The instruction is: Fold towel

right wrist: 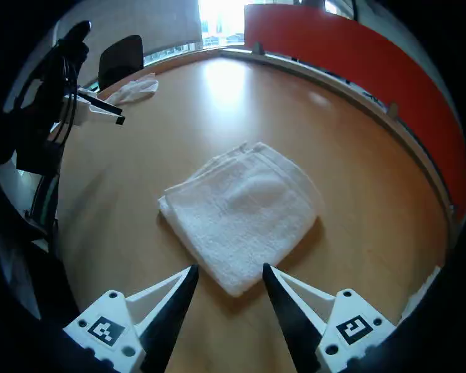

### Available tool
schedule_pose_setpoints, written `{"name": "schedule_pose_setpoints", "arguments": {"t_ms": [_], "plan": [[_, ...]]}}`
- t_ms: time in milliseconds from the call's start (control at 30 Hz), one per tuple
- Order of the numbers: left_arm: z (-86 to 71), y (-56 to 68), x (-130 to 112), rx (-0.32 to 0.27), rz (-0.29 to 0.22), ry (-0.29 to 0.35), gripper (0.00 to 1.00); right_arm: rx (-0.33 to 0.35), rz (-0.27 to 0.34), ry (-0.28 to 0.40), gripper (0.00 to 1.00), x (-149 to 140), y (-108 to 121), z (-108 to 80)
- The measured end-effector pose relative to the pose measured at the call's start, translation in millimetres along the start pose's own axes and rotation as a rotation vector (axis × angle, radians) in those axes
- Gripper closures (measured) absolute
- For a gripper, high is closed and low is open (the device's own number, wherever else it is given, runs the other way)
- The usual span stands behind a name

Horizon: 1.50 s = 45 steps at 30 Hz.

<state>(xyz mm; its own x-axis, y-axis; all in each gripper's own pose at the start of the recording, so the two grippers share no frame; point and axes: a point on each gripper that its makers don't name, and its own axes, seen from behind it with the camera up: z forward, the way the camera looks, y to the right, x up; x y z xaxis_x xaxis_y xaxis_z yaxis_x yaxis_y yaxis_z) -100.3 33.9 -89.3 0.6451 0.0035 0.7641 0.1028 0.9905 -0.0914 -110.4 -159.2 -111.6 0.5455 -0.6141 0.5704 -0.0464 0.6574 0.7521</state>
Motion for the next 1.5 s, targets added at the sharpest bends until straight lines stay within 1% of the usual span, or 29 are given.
{"name": "schedule_pose_setpoints", "arguments": {"t_ms": [233, 367, 500, 633, 767, 900, 1033, 1100, 1233, 1300, 1500], "plan": [[0.3, 0.4, 0, -0.001, -0.003, 0.001, 0.21, -0.004, 0.004, -0.03, 0.21, -15, 2, 2.6], [0.0, 0.1, 0, -0.001, -0.002, 0.002, 0.21, -0.006, 0.007, -0.035, 0.24, -19, 2, 3.9], [-0.2, 0.1, 0, 0.0, 0.001, 0.001, 0.21, -0.005, 0.009, -0.038, 0.3, -21, 2, 5.5], [-0.1, 0.4, 0, 0.0, -0.002, 0.001, 0.21, -0.007, 0.02, -0.034, 0.37, -21, 4, 5.2], [-0.1, 1.3, 0, -0.001, -0.003, 0.002, 0.2, -0.004, 0.031, -0.034, 0.55, -21, 5, 4.3], [0.0, 1.8, 1, -0.001, 0.0, 0.004, 0.21, -0.004, 0.025, -0.033, 0.69, -22, 5, 2.5], [0.4, 1.6, 0, 0.0, 0.0, 0.004, 0.21, -0.008, 0.015, -0.032, 0.78, -22, 4, 1.8], [0.4, 1.7, 0, 0.001, 0.0, 0.003, 0.2, -0.008, 0.012, -0.031, 0.81, -22, 4, 1.8], [0.5, 1.8, 0, 0.002, 0.001, 0.004, 0.21, -0.014, 0.005, -0.022, 0.91, -20, 5, 1.7], [0.8, 2.0, 0, 0.002, 0.003, 0.003, 0.21, -0.022, 0.003, -0.018, 0.95, -19, 6, 1.3], [1.7, 3.2, 1, -0.001, 0.003, 0.004, 0.21, -0.036, -0.003, -0.003, 0.96, -12, 10, -0.4]]}}
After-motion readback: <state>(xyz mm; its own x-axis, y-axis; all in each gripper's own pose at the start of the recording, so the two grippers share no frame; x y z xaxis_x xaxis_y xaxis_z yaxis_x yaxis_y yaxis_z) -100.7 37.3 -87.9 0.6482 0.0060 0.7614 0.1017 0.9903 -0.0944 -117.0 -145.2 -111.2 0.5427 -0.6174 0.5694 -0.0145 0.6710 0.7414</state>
